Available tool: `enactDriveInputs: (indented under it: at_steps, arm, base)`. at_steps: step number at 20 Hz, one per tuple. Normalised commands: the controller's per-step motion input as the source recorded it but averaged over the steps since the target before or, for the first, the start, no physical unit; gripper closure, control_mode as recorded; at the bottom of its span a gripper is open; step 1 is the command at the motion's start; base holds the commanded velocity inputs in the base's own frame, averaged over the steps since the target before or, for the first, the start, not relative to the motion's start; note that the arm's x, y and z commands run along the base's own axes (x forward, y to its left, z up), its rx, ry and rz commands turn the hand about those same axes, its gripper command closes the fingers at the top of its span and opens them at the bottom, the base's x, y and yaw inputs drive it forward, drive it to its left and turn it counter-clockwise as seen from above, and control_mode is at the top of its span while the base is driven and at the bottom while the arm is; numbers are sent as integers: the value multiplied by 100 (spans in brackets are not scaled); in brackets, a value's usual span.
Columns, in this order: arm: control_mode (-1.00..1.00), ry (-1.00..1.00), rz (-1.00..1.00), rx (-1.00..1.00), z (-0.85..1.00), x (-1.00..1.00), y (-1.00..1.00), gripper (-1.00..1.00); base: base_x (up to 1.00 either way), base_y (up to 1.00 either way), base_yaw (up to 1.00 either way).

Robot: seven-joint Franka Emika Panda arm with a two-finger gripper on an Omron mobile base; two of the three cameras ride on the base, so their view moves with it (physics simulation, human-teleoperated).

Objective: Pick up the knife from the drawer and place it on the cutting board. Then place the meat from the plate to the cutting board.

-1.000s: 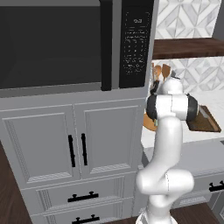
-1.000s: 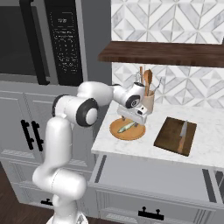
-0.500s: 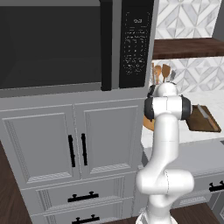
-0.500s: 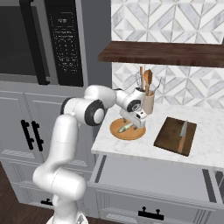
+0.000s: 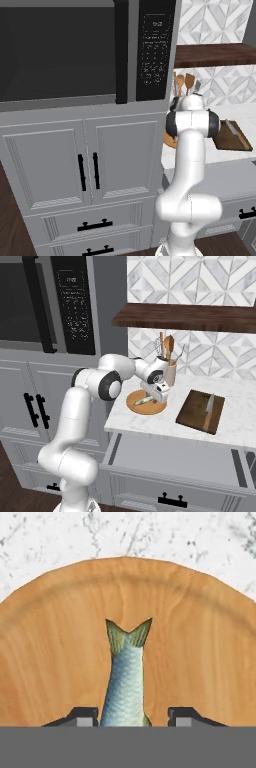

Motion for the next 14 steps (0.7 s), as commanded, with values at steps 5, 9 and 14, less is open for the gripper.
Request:
enactDriveInputs:
  at_steps: [5, 9, 14]
  arm:
    - [-100, 0, 0, 1, 3, -31, 0, 100]
    - [-100, -6, 0, 4, 79, -49, -9, 100]
    - [-100, -9, 1, 4, 71, -11, -83, 100]
  base:
    - [0, 0, 0]
    - [0, 0, 0]
    - [0, 0, 0]
